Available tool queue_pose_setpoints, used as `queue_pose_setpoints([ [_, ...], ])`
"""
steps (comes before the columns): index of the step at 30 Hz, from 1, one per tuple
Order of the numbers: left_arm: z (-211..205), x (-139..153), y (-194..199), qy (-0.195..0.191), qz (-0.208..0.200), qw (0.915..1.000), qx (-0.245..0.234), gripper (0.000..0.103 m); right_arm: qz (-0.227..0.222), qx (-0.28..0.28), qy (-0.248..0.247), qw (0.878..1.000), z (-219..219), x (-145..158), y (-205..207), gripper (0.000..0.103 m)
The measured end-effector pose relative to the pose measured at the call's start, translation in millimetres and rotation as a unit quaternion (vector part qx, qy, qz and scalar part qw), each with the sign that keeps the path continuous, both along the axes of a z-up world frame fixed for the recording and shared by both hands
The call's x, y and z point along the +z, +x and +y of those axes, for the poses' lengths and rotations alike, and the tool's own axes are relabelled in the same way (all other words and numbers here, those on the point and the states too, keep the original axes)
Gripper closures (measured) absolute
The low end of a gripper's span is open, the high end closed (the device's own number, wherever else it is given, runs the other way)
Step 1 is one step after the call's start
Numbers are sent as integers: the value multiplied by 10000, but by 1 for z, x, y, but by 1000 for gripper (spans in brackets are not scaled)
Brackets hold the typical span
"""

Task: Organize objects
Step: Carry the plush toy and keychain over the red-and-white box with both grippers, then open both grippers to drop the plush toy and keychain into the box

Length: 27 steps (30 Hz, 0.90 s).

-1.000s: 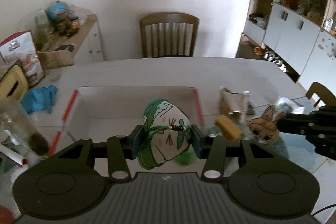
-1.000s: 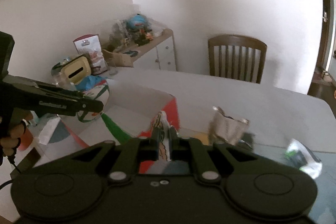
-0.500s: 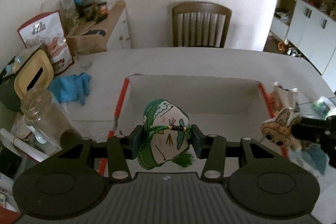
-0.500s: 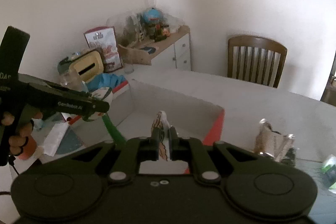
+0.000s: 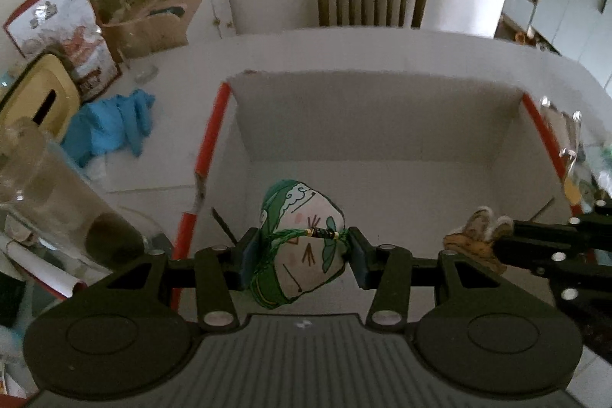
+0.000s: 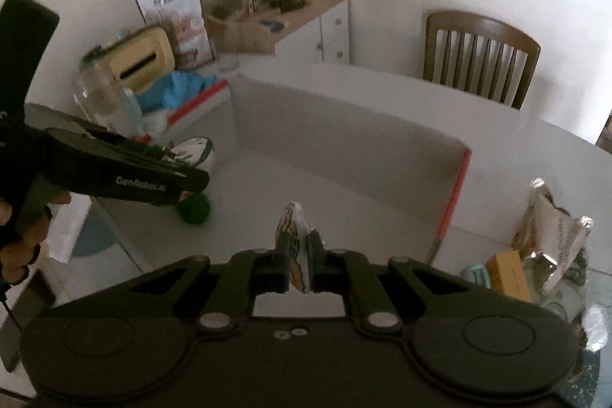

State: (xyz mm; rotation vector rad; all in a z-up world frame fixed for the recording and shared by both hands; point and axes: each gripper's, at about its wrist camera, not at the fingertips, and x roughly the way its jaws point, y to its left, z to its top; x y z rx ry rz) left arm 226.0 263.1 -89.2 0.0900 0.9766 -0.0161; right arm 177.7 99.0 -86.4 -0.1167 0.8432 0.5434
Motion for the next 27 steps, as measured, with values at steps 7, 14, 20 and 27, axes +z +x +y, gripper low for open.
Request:
queue_pose_setpoints([
  [7,-1,-19,9,-35,321,9995,-10,54,408,-24,-199,9990,14,-21,11,96],
  [14,-3,-29,12,-73,487,9987,-126,53,575,-56,-257,9980,16,-31,14,93],
  [20,-4,-35,15,-73,631,9979,-159,51,636,-53,-348,9974,19,-34,17,87],
  [27,-4,-38,14,-148,657,9976,-149,40,564,62,-244,9981,17,-29,12,67],
])
